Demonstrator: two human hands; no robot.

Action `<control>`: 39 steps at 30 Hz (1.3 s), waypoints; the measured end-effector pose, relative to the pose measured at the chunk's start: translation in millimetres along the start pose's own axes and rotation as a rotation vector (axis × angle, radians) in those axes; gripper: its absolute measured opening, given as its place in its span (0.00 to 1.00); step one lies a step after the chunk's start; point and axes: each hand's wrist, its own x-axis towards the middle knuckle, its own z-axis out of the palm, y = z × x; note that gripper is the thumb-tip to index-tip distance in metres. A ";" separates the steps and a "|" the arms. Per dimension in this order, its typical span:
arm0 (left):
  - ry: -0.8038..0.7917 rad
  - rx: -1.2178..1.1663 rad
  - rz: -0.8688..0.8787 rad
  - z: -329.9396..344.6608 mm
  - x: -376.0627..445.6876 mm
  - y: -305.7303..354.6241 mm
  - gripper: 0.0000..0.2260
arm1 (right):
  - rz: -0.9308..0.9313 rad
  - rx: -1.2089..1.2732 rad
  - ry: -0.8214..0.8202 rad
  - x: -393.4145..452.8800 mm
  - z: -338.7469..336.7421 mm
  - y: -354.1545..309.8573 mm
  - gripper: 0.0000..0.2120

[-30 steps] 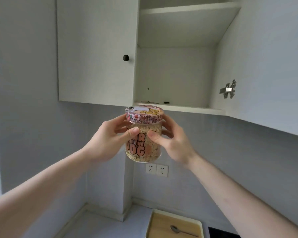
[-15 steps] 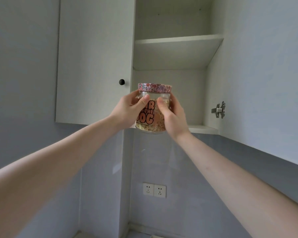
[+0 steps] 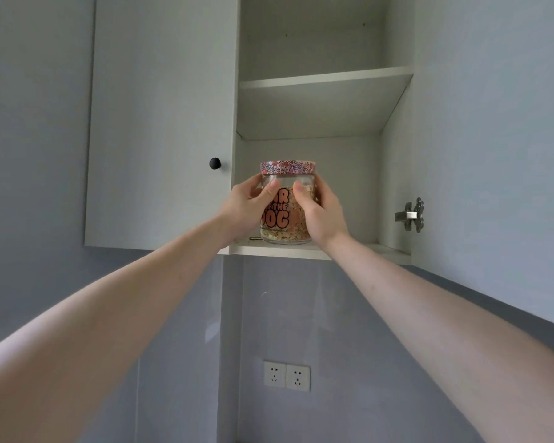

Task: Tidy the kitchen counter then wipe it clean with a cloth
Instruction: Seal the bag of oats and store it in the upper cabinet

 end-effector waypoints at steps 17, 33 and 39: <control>0.000 0.058 -0.137 19.5 61.1 -71.9 0.23 | 0.179 -0.112 -0.099 61.2 14.5 80.6 0.28; 0.042 0.122 -0.201 41.3 95.3 -115.0 0.24 | 0.355 -0.267 -0.202 97.1 25.9 128.2 0.38; 0.040 0.132 -0.283 47.1 99.0 -124.7 0.24 | 0.389 -0.440 -0.249 97.0 23.5 136.6 0.31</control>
